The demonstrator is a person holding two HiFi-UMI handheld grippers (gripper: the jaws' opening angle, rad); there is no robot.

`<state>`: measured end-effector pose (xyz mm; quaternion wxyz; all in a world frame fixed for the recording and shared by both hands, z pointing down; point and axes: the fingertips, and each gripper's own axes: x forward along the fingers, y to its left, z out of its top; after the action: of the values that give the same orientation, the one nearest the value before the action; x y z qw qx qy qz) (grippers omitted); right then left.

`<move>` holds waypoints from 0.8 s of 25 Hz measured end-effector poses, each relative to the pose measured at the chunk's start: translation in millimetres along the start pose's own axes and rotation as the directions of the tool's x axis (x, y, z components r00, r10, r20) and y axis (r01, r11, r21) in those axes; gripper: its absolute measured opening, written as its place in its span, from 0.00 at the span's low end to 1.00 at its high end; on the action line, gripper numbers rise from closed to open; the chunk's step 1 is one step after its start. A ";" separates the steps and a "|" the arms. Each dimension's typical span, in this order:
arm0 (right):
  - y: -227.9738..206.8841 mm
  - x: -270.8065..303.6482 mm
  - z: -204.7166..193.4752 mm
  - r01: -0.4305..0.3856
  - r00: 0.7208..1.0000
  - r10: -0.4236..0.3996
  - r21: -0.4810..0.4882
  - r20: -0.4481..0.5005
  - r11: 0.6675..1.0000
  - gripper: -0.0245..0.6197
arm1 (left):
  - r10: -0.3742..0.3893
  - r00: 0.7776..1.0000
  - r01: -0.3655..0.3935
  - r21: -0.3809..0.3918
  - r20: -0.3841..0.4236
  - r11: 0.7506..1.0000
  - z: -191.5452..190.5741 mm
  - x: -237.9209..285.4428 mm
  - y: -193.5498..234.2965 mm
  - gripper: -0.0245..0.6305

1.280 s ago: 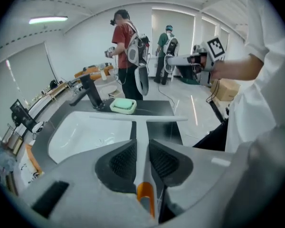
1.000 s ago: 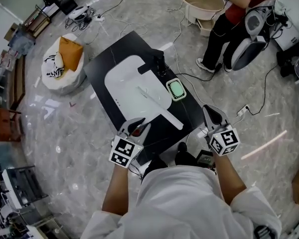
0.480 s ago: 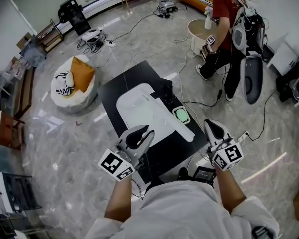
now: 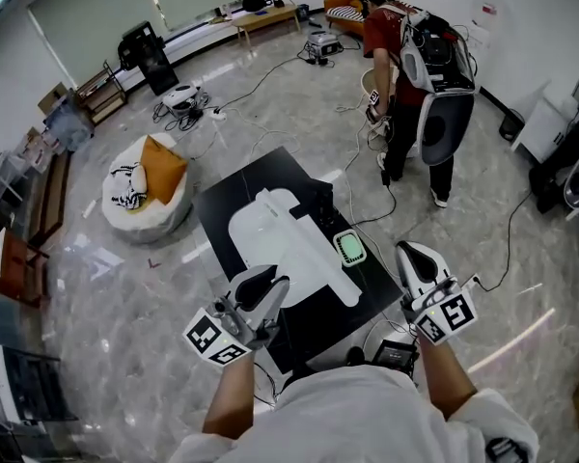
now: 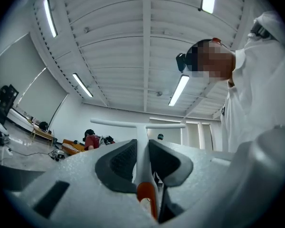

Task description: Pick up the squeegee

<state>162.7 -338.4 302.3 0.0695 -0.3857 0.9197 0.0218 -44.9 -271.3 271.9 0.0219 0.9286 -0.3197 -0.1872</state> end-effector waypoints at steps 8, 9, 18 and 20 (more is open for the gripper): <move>12.0 -3.8 8.7 -0.032 0.999 0.032 -0.006 0.005 0.999 0.06 | -0.027 0.997 0.032 -0.057 0.079 0.998 8.1 -5.5 -4.1 0.18; 13.2 -4.2 9.6 -0.034 0.999 0.034 -0.006 0.006 0.999 0.06 | -0.029 0.996 0.035 -0.065 0.086 0.997 8.9 -6.2 -4.4 0.18; 19.6 -10.5 14.1 -0.047 0.999 0.047 0.005 0.009 0.999 0.06 | -0.039 0.994 0.050 -0.100 0.105 0.994 10.8 -8.8 -8.6 0.18; 20.0 -10.0 12.5 -0.052 0.999 0.052 0.006 0.009 0.999 0.06 | -0.042 0.994 0.053 -0.106 0.104 0.993 8.6 -9.2 -8.5 0.18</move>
<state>156.8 -316.2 291.1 0.0741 -0.3615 0.9292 0.0226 -49.7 -258.3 265.6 0.0515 0.9226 -0.2876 -0.2517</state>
